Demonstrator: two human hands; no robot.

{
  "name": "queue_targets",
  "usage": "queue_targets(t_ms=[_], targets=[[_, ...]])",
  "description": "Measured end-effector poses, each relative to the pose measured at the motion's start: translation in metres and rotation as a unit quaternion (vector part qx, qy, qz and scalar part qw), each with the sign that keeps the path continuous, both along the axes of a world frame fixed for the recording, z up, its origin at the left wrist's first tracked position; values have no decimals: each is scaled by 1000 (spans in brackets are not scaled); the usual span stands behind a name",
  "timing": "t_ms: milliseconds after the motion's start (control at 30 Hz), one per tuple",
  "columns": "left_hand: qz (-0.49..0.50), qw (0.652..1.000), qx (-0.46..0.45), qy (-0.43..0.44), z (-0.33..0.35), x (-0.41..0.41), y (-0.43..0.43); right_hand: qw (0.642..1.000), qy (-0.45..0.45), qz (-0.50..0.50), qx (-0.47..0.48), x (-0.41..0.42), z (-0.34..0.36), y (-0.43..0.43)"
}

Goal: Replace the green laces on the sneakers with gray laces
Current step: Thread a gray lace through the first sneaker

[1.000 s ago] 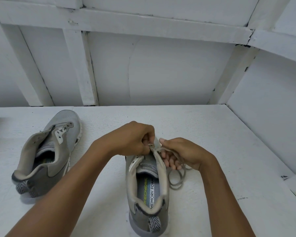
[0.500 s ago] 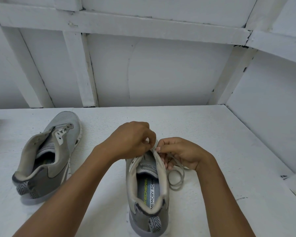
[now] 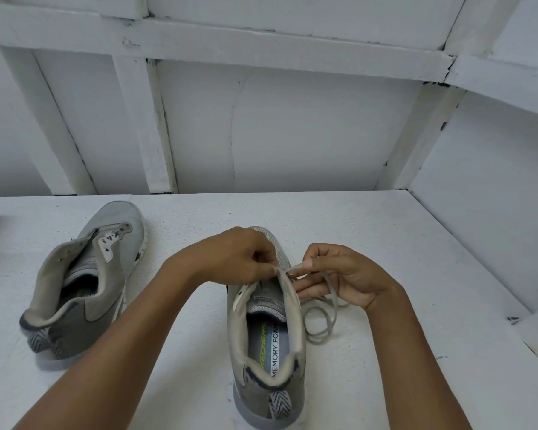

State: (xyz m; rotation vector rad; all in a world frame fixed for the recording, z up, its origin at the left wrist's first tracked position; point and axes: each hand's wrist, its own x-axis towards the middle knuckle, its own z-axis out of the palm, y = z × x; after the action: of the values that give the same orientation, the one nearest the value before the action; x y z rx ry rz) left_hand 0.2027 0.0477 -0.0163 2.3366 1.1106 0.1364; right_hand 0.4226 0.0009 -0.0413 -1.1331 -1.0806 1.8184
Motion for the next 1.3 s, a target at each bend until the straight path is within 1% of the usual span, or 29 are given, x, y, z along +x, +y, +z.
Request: queue_targets(t_ms=[100, 233, 333, 433, 500, 633, 700, 767, 867, 933, 1000, 1067, 1133, 1200, 1300], targets=[[13, 1000, -2, -5, -2, 0, 1, 1000, 18, -8, -5, 1, -2, -2], [6, 1000, -15, 17, 2, 0, 2, 1000, 18, 1, 1, 2, -5, -1], [3, 999, -31, 15, 2, -2, 4, 999, -31, 29, 28, 3, -4, 1], [5, 999, -39, 3, 0, -4, 6, 986, -125, 74, 78, 6, -3, 1], [1, 999, -44, -5, -1, -5, 4, 975, -174, 78, 110, 10, -5, 3], [-3, 999, -44, -5, -4, -3, 3, 972, -177, 70, 138, 14, -11, 7], [4, 998, -50, -27, -3, -7, 4, 968, -195, 86, 131, 12, -11, 10], [17, 994, -78, -73, -2, -13, 5, 961, -228, 87, 128, 10, -9, 12], [50, 984, -103, -133, -3, -20, 6, 963, -242, 19, 120, 4, -7, 17], [90, 976, -110, -167, -6, -19, 8, 952, -273, -9, 136, -4, -8, 20], [130, 966, -99, -200, -10, -20, 12, 934, -318, 30, 156, -13, -10, 23], [150, 960, -83, -222, -13, -21, 16, 926, -332, 72, 164, -18, -10, 23], [152, 957, -79, -234, -13, -21, 19, 919, -343, 84, 173, -18, -8, 23], [147, 955, -82, -244, -13, -20, 19, 919, -343, 92, 174, -18, -7, 23], [139, 954, -91, -251, -12, -15, 20, 927, -329, 92, 155, -17, -5, 25]])
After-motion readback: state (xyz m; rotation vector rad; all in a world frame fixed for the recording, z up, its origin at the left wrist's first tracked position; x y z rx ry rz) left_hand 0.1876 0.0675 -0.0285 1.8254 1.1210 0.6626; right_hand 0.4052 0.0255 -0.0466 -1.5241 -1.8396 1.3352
